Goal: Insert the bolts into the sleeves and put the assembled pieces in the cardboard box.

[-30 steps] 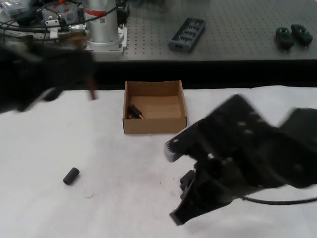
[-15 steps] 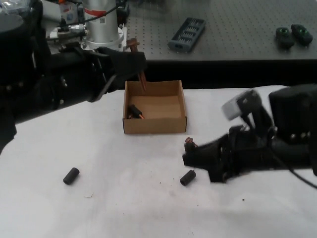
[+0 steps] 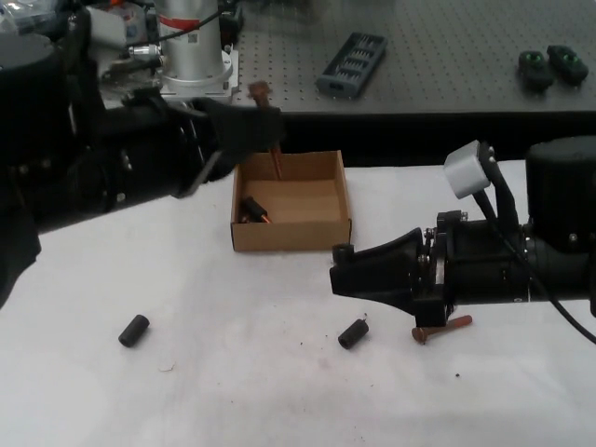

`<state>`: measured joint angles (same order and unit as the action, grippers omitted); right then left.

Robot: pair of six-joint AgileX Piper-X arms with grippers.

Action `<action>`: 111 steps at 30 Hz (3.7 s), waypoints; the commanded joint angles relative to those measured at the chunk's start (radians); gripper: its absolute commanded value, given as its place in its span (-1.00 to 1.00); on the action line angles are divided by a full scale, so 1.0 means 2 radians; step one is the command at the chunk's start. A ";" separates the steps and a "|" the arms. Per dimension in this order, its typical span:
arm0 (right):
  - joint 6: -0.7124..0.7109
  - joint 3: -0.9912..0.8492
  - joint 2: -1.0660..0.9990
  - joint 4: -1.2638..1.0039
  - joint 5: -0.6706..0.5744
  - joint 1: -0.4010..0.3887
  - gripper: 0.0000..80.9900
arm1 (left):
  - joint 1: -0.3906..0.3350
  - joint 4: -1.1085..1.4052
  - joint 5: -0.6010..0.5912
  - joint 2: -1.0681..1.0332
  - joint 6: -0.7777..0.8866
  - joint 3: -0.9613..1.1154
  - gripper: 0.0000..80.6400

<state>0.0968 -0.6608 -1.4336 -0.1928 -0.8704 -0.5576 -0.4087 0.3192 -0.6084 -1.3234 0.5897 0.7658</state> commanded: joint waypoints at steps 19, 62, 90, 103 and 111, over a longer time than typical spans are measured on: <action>-0.026 -0.001 -0.014 0.036 0.004 -0.004 -0.89 | -0.008 -0.094 -0.103 -0.013 -0.099 0.006 -0.98; 0.011 -0.001 -0.044 -0.028 0.076 -0.058 -0.89 | -0.035 0.043 0.073 -0.015 -0.044 -0.059 -0.98; 0.054 -0.001 -0.048 -0.064 0.067 -0.058 -0.89 | -0.035 0.066 0.014 -0.035 -0.025 -0.076 -0.98; 0.048 -0.001 -0.048 -0.064 0.068 -0.057 -0.89 | -0.035 0.073 0.007 -0.035 -0.023 -0.076 -0.98; 0.064 -0.001 -0.044 -0.088 0.067 -0.057 -0.89 | -0.030 0.088 -0.006 -0.035 -0.011 -0.076 -0.98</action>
<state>0.2128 -0.6581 -1.5305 -0.3479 -0.7282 -0.6785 -0.4684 0.4611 -0.5943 -1.3939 0.5506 0.6122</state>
